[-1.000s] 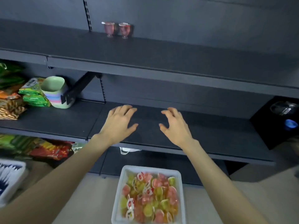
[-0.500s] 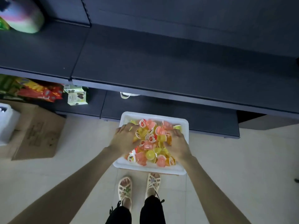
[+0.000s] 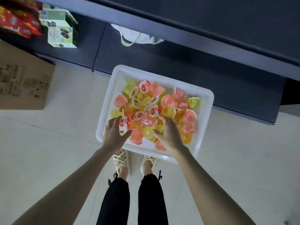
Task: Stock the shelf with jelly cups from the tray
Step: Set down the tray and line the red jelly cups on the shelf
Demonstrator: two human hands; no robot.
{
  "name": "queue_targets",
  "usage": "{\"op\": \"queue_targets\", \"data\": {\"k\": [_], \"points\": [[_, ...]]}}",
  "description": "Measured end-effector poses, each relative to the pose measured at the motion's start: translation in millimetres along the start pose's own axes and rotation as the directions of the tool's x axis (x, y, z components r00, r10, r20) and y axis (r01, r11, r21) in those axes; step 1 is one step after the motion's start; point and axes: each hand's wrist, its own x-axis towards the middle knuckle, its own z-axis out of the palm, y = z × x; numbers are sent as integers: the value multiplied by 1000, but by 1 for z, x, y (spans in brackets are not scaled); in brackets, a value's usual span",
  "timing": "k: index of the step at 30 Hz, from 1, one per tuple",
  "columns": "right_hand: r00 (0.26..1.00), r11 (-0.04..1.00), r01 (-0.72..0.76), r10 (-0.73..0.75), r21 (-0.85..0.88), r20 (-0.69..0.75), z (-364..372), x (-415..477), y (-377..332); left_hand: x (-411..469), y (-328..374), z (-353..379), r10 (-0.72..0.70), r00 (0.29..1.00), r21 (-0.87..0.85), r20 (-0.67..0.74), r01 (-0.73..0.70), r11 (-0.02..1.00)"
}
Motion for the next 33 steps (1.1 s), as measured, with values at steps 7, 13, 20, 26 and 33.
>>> {"op": "queue_targets", "data": {"k": [7,13,20,26,33], "points": [[999,995,41,-38,89,-35,40,32,-3,30,-15,28,-124,992,-196,2,122,973],[988,970,6,32,245,-152,47,37,-5,27,-15,32,-128,982,-328,-139,76,942],[975,874,-60,155,483,-158,17,-6,-24,-8,2,-6,-66,974,-365,-218,-19,931],[992,846,28,43,532,-120,-52,-67,-74,-62,39,-71,7,988,-483,-157,-83,872],[958,802,193,-30,565,-285,-147,-147,-182,-133,93,-188,156,968,-589,-198,-244,770]]}}
